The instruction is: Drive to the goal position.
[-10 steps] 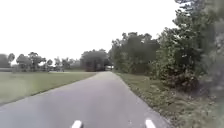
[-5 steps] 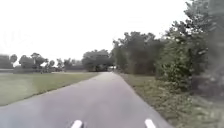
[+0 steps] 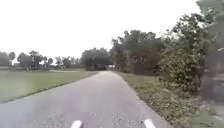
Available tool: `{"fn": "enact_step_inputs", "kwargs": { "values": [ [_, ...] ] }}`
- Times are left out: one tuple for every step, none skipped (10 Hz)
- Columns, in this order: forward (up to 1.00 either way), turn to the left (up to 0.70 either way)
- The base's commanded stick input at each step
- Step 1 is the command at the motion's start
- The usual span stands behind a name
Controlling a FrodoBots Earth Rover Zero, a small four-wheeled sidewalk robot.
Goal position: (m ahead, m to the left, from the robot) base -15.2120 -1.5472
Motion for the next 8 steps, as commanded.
{"fn": "enact_step_inputs", "kwargs": {
  "values": [
    [0.82, 0.33],
    [0.82, 0.3],
    [0.82, 0.05],
    [0.81, 0.0],
    [0.81, 0.0],
    [0.82, 0.0],
    [0.82, 0.17],
    [0.82, 0.33]
  ]
}}
